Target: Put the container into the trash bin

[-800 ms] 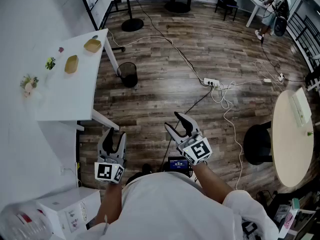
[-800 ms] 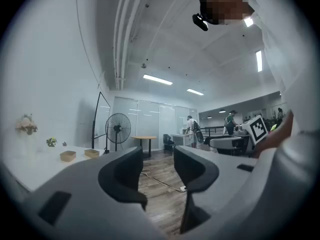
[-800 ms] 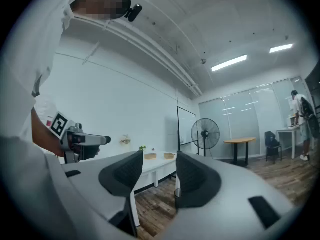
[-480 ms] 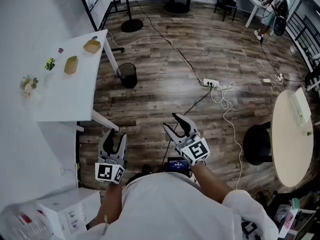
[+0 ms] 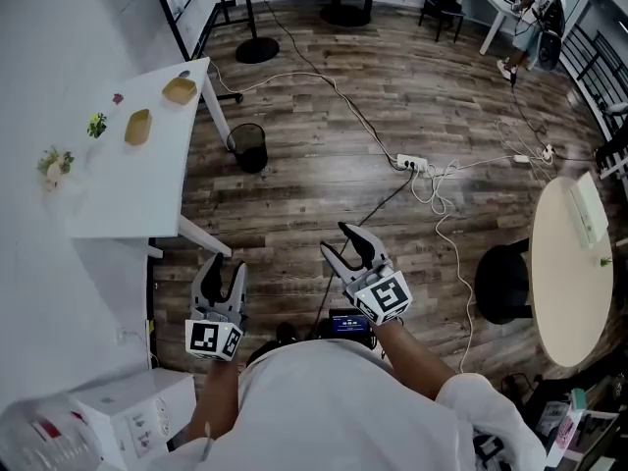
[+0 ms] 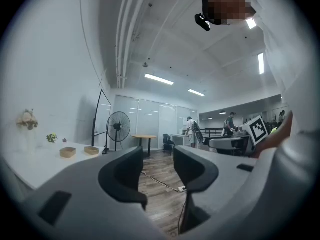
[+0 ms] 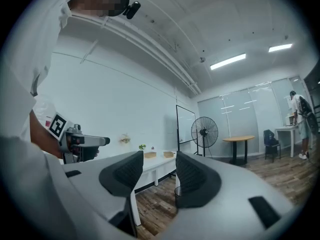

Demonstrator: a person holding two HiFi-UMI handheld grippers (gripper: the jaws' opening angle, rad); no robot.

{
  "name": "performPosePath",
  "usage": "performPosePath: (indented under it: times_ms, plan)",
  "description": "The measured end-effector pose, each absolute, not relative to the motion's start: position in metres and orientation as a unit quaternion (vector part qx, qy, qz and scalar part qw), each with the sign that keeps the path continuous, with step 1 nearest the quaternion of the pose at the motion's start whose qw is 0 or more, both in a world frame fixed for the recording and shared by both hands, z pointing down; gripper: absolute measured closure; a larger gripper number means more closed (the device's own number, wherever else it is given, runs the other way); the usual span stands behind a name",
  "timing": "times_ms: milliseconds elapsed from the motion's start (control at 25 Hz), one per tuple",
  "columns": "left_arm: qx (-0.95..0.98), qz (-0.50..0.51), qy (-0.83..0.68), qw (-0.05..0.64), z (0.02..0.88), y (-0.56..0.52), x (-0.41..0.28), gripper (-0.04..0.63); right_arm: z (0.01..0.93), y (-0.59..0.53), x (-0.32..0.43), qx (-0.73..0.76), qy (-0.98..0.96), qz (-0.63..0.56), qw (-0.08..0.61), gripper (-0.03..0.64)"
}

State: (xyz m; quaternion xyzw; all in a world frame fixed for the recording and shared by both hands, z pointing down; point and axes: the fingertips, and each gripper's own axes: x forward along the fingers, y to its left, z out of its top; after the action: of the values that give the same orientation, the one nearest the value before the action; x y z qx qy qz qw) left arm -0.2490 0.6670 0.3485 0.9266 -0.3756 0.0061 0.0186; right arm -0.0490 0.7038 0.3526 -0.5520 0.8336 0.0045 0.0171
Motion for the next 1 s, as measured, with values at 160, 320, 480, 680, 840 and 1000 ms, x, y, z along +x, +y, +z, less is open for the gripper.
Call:
performPosePath:
  times_ms: [160,320,480,680,840,1000]
  plan:
    - [0.926,0.001,-0.376,0.014,0.346,0.669,-0.242,0.413,0.355,0.706,-0.041,-0.549,0.835,0.006,0.016,0.399]
    - [0.928,0.004,-0.373,0.009,0.347,0.671,-0.226,0.413,0.356,0.709,-0.027,-0.551,0.834,0.007,0.02,0.399]
    - [0.928,0.01,-0.373,0.009,0.355,0.671,-0.21,0.413,0.364,0.711,-0.008,-0.559,0.829,0.008,0.02,0.399]
    - [0.926,0.01,-0.377,0.014,0.36,0.665,-0.2,0.416,0.372,0.71,0.011,-0.565,0.825,0.001,0.019,0.399]
    - [0.925,0.01,-0.378,0.022,0.367,0.648,-0.192,0.417,0.376,0.693,0.018,-0.559,0.829,-0.005,0.028,0.399]
    - [0.927,0.008,-0.374,0.029,0.377,0.618,-0.186,0.422,0.383,0.66,0.021,-0.559,0.829,-0.008,0.021,0.399]
